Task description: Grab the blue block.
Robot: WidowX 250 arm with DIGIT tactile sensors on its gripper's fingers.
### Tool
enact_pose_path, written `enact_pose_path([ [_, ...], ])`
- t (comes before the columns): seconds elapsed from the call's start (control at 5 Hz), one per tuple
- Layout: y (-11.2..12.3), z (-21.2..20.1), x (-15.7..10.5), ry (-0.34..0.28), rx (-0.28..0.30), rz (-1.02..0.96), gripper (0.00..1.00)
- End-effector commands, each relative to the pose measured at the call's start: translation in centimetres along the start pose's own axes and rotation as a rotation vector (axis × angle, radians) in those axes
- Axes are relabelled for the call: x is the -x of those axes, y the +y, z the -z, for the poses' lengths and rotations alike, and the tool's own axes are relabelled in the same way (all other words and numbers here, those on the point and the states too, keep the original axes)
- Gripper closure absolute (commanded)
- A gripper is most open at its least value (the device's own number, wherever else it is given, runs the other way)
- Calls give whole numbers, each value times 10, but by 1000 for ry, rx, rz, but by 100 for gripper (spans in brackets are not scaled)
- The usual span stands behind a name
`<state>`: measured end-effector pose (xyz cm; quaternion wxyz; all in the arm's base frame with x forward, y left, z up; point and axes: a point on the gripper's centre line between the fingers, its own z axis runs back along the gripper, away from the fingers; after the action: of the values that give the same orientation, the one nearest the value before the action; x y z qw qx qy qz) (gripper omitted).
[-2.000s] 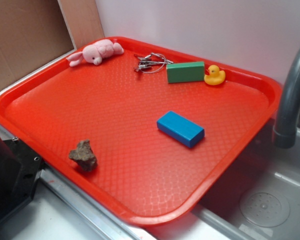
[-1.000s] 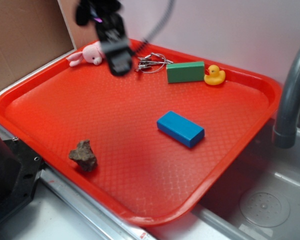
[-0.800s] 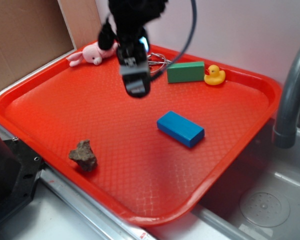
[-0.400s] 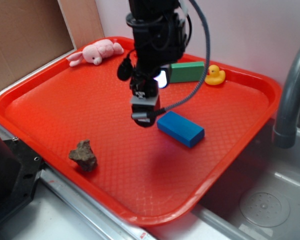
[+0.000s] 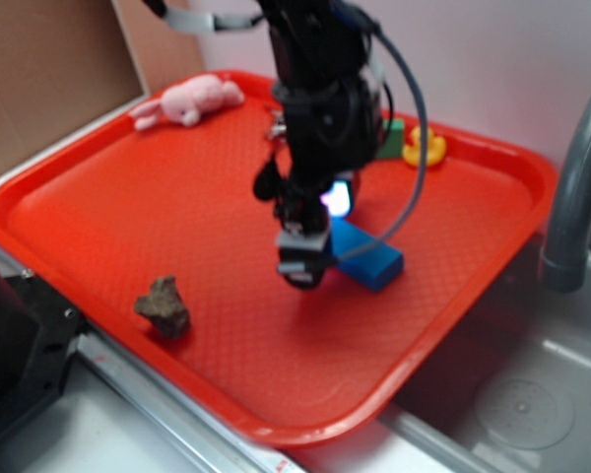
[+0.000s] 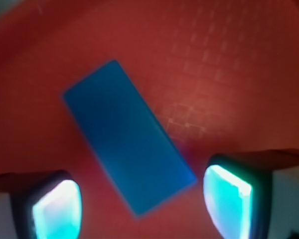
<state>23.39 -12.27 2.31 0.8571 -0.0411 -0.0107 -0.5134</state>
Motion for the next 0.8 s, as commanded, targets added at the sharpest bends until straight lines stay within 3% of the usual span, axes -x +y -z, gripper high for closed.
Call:
enact_pose_path([
  [0.0, -11, 0, -10, -45, -38, 41, 0],
  [0.2, -17, 0, -10, -35, -31, 26, 100],
  [0.6, -27, -20, -2, -62, -43, 8, 100],
])
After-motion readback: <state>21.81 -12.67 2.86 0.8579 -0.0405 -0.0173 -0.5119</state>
